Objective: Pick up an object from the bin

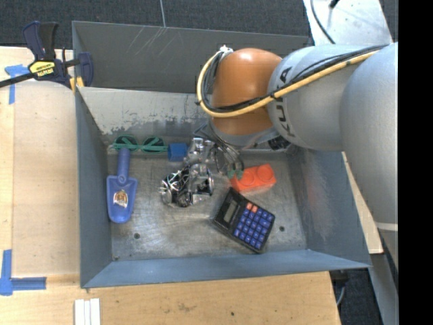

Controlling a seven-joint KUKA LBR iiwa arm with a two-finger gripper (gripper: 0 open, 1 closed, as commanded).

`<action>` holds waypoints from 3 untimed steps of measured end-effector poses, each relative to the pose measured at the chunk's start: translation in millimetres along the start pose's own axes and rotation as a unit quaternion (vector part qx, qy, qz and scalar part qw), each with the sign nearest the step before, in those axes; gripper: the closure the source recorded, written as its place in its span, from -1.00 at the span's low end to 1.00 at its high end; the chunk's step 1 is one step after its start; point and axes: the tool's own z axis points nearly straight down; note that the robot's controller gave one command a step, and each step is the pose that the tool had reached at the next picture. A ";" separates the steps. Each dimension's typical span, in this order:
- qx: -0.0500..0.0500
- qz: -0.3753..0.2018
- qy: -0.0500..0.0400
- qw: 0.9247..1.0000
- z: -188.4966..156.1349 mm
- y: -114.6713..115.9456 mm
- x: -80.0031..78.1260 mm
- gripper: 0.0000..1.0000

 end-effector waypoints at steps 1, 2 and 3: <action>0.001 0.000 0.001 1.000 -17.9 -0.6 1.0 1.00; 0.001 0.000 -0.001 1.000 -34.6 -0.5 -0.1 1.00; 0.001 0.000 -0.003 1.000 -44.8 -0.6 -1.0 1.00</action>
Offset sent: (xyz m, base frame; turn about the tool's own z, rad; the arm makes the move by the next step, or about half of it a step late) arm 0.0000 0.0000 0.0062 0.0000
